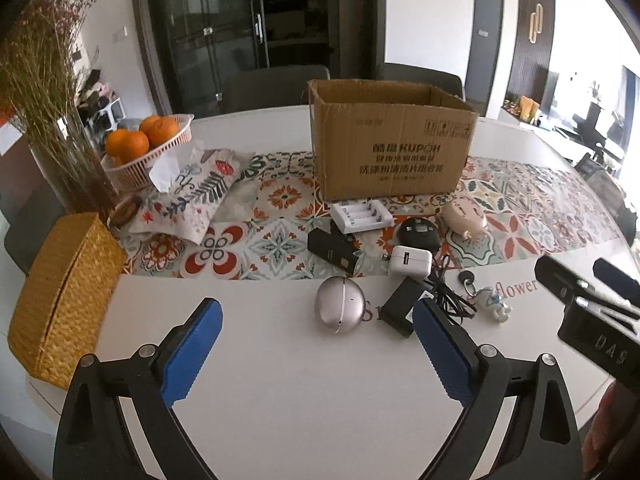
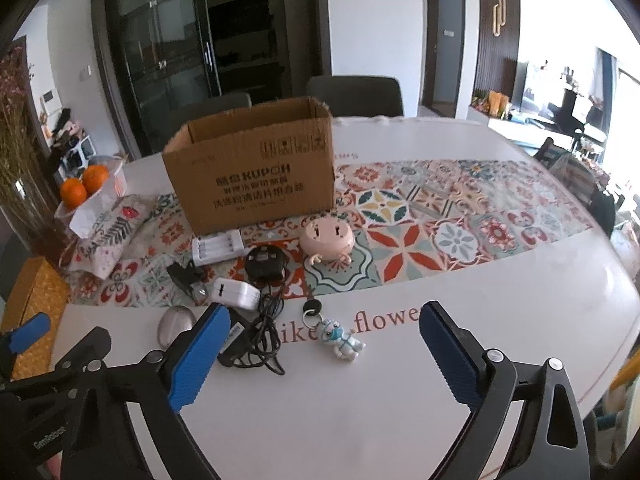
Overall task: Organize rigid objects
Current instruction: 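Close left tool on the silver sphere while right tool closes on the white figurine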
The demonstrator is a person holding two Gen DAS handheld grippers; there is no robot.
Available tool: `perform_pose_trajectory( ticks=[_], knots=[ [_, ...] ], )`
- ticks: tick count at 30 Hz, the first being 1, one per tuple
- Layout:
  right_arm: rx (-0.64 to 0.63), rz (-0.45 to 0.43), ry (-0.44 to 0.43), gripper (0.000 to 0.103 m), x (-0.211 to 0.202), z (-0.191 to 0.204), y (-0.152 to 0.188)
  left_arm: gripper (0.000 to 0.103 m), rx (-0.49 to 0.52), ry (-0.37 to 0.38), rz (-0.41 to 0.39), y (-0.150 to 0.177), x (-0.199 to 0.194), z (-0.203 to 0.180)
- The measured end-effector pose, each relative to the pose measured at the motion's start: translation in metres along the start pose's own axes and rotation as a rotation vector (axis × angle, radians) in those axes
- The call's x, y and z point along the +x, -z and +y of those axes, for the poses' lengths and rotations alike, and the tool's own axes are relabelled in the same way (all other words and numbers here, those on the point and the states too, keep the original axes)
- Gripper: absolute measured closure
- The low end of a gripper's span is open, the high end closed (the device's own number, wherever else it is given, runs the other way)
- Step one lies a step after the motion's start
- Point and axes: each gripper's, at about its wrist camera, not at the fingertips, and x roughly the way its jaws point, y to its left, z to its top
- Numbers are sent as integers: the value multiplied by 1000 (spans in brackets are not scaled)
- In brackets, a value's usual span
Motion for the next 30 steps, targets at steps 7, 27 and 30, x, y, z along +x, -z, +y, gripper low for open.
perform_pose_trajectory(
  ticks=[7,27,30],
  knots=[
    [-19,88,-54,16,39,-15,3,7,-10,-71,20,0,20,-20],
    [-38,157,-30,25,91,-13,20,13,45,-49,77,11,80,-21],
    [-41,167,-23,27,94,-11,24,15,49,-39,86,12,87,-19]
  ],
)
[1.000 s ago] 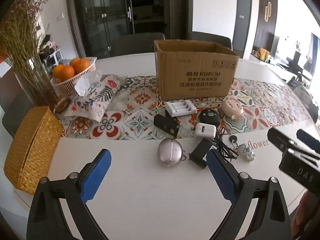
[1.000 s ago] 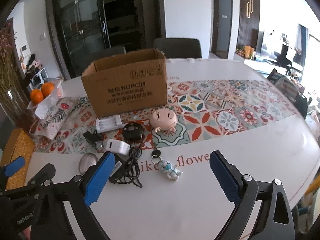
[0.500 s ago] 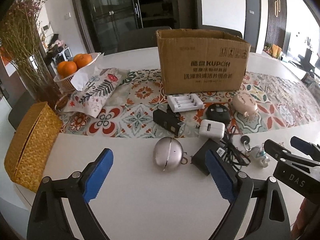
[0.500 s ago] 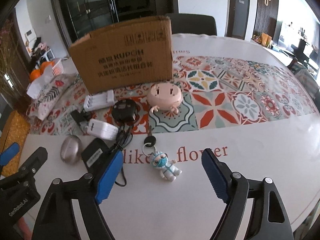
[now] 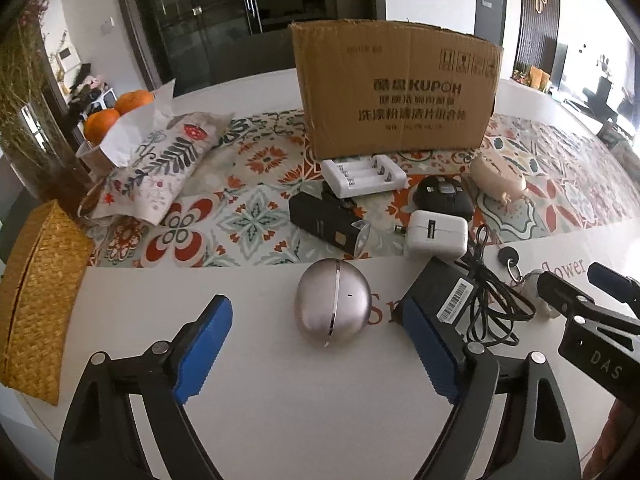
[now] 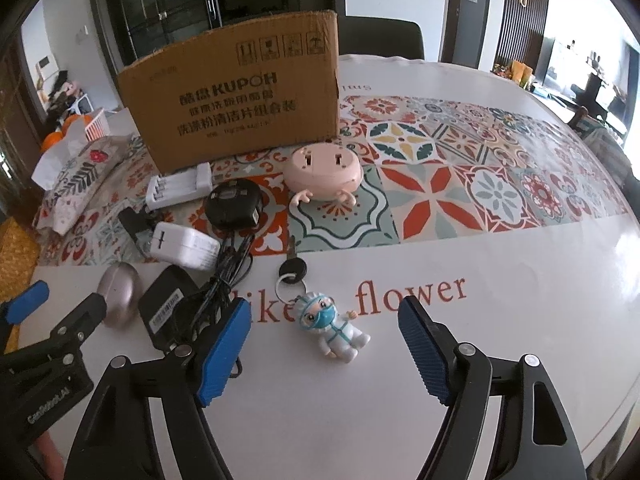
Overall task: Organize rigid objects
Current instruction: 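Close left tool on the silver sphere while right tool closes on the white figurine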
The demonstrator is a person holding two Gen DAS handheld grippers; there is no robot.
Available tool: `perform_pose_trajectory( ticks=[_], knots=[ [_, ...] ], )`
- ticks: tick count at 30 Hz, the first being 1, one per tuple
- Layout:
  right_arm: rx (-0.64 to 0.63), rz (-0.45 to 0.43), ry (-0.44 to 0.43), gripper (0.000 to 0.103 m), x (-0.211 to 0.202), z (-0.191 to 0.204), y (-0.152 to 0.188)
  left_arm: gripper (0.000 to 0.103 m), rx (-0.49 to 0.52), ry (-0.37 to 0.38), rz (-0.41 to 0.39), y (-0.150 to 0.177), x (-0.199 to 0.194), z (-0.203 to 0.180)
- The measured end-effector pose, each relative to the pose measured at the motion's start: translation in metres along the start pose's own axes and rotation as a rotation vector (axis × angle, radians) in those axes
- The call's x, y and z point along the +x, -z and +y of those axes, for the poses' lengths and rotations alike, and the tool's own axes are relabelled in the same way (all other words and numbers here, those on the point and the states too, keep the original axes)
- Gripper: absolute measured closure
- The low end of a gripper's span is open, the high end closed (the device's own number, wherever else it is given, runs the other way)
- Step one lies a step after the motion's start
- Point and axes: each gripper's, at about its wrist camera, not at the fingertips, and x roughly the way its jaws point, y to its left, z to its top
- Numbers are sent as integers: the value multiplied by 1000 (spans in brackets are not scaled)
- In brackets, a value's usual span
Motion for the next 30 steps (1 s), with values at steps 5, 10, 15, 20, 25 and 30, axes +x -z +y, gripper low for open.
perform_pose_trajectory(
  ticks=[5,10,15,20,25,30],
  knots=[
    [1,1,18,29,8,0,3,17,28,0,-3,1,9,-2],
    [9,-1,33,30,15,0,4,19,30,5,-7,0,15,-2],
    [0,1,42,32,19,2,5,24,40,4,-7,0,23,-2],
    [-4,7,52,35,23,2,8,28,42,19,6,2,33,-4],
    [-4,12,55,42,30,3,9,37,43,31,25,2,44,-3],
    [3,17,44,52,34,3,9,47,43,63,33,3,51,-3]
  ],
)
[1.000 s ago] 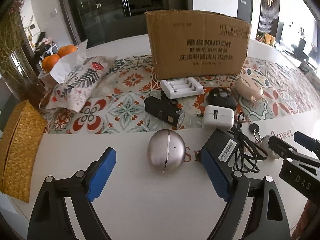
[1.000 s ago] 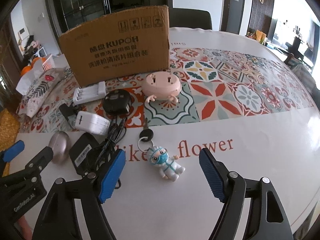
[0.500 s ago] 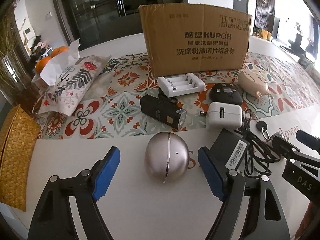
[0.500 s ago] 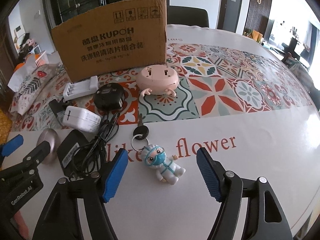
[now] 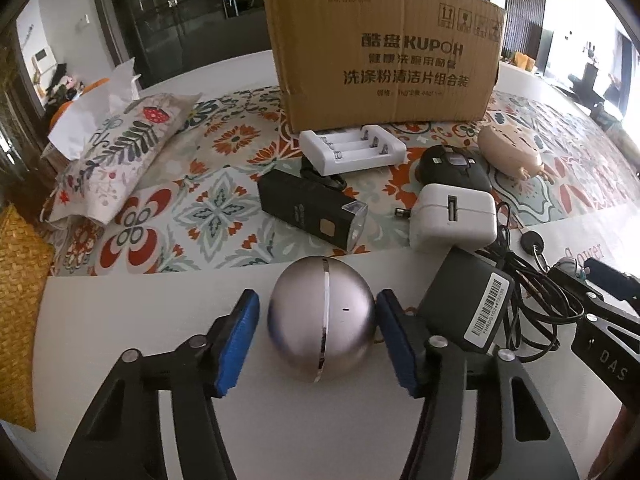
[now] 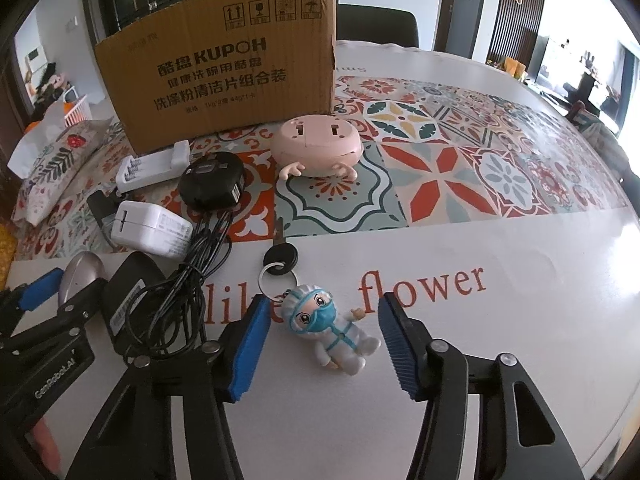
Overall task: Organize rigid objects
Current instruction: 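Close left tool on the silver sphere while right tool closes on the white figurine, then lift the silver sphere with left tool while right tool carries the figurine over the box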
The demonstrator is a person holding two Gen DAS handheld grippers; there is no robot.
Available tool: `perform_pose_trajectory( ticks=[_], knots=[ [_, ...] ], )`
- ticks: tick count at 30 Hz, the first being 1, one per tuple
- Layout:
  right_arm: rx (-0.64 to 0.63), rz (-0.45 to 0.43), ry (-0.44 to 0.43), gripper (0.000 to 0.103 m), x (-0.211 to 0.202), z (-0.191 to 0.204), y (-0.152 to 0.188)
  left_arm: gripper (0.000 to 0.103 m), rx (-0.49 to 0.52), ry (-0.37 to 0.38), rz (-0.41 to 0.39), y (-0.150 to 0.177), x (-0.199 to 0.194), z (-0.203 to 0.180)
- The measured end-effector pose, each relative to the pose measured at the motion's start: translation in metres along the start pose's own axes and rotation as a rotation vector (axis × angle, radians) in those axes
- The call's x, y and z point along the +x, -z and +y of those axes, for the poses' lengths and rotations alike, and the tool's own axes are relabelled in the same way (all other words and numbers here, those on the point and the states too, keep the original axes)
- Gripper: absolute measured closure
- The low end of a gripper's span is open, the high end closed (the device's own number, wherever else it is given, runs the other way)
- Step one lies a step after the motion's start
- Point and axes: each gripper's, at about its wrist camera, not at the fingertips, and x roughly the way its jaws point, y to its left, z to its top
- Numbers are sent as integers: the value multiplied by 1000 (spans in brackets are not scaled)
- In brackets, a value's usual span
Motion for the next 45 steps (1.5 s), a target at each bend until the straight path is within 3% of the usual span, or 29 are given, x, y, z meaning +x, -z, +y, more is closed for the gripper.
perform_pose_trajectory(
  ticks=[1,3,21,38,45],
  knots=[
    [-3,4,-1,58,1,1,0,50,0,11,3,0,1,0],
    [-6,15,-9,61,3,1,1,50,2,13,0,1,1,0],
    [-20,-74,-30,61,-37,4,-19,50,-5,63,-52,-19,-45,4],
    [-33,-242,-78,61,-104,1,-64,50,-4,79,-185,-73,-110,-1],
    [-42,-302,-114,61,-123,0,-89,50,-51,112,-227,-98,-125,0]
  ],
)
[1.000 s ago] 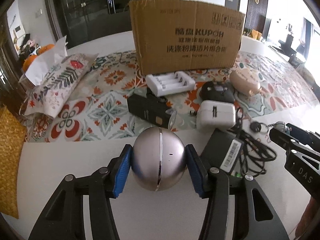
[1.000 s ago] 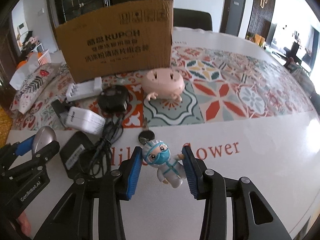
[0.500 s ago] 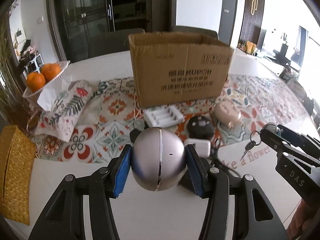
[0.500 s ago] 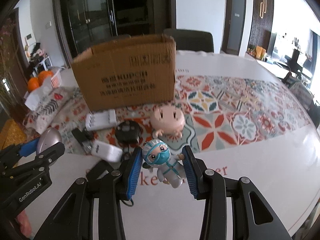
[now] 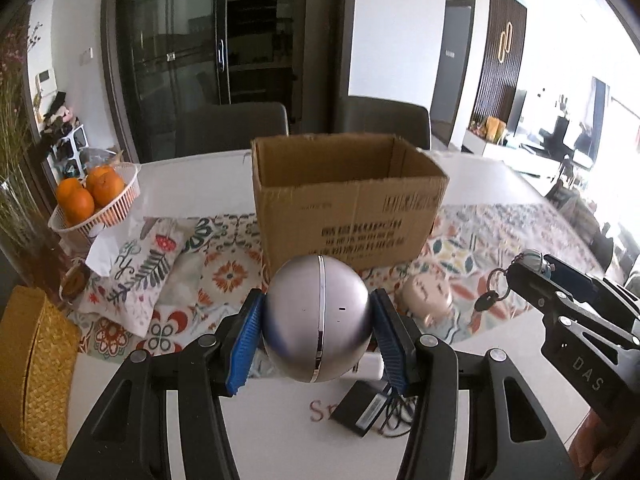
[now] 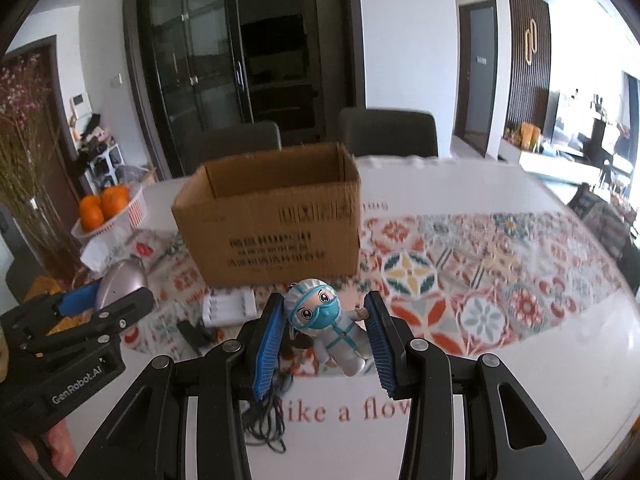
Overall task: Organize rigid objects
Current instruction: 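Lift the silver sphere with left tool while right tool carries the figurine over the box, then lower and open left tool into the box while right tool releases the figurine inside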
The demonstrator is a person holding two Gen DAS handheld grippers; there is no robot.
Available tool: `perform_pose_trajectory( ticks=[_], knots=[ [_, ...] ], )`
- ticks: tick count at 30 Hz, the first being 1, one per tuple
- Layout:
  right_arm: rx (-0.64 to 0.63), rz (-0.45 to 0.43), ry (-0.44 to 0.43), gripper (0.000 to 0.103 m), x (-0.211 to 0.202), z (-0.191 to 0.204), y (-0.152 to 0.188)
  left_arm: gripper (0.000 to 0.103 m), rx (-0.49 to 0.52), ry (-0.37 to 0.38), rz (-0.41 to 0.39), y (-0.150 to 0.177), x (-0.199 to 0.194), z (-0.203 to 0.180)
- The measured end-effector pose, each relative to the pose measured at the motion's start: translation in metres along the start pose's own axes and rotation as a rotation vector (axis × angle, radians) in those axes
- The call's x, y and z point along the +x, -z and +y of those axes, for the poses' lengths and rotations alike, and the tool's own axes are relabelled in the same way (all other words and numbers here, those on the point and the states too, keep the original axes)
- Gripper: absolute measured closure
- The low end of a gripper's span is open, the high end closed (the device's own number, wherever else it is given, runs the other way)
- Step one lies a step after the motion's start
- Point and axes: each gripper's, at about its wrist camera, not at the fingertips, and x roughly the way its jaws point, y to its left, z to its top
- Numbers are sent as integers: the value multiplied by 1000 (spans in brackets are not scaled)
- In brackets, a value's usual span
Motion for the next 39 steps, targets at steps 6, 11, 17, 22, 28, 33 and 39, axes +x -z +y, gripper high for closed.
perform_pose_trajectory(
  ticks=[6,11,17,22,28,33,39],
  knots=[
    [9,-27,-55,61,0,0,-26,50,-22,11,-28,-22,-2,1],
    [-2,-57,-88,61,5,2,-47,50,-33,21,-38,-41,3,4],
    [-4,-65,-124,61,16,5,-68,50,-32,37,-43,-63,12,6],
    [-7,-67,-140,61,26,6,-85,50,-9,41,-53,-82,21,5],
    [-26,-77,-142,61,37,8,-110,50,3,35,-55,-106,32,7],
    [-43,-66,-153,61,51,12,-131,50,-7,37,-39,-124,44,10],
    [-40,-3,-177,61,78,12,-152,50,-33,56,13,-141,64,16]
  ],
)
